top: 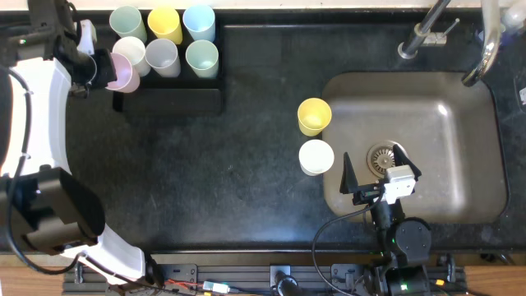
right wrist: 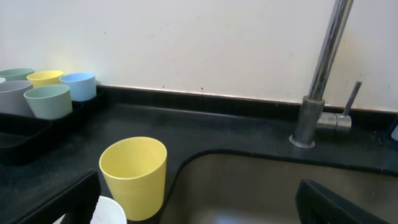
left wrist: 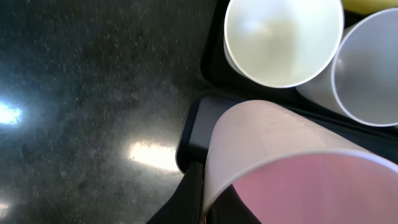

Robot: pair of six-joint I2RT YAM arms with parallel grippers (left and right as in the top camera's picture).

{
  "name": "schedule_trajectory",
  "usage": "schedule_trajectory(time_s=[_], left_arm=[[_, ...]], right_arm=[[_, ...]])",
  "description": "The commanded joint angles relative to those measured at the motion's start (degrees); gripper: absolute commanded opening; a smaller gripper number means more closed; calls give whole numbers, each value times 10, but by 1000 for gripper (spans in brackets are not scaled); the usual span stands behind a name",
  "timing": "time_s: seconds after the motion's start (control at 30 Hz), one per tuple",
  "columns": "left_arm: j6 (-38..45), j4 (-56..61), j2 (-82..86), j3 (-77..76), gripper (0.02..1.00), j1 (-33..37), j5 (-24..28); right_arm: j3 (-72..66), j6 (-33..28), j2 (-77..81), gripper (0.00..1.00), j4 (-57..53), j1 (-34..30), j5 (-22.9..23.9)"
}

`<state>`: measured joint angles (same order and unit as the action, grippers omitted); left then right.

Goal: Store Cups

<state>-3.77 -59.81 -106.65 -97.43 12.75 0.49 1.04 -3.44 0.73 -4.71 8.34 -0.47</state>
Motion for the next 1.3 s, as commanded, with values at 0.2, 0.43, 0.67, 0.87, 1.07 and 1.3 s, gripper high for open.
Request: schedule_trajectory(time_s=[0.2,0.43,0.67,0.87,1.07,1.3], left_arm=[[17,-4,-31,10,36,-1,9],[16,5,-43,10,40,-1,0],[16,6,-50,11,45,-1,-7],[17,6,-60,11,53,-1,-17],[17,6,-75,11,58,-1,-17],[16,14,-82,11,69,-1,-17]], right_arm=[[-8,-2,-5,998,3,-1,1],[-8,-2,-5,998,3,-1,1],[-8,-2,-5,998,3,-1,1],[-8,-2,-5,996,3,-1,1],[-8,-2,-5,998,3,-1,1],[-8,-2,-5,998,3,-1,1]])
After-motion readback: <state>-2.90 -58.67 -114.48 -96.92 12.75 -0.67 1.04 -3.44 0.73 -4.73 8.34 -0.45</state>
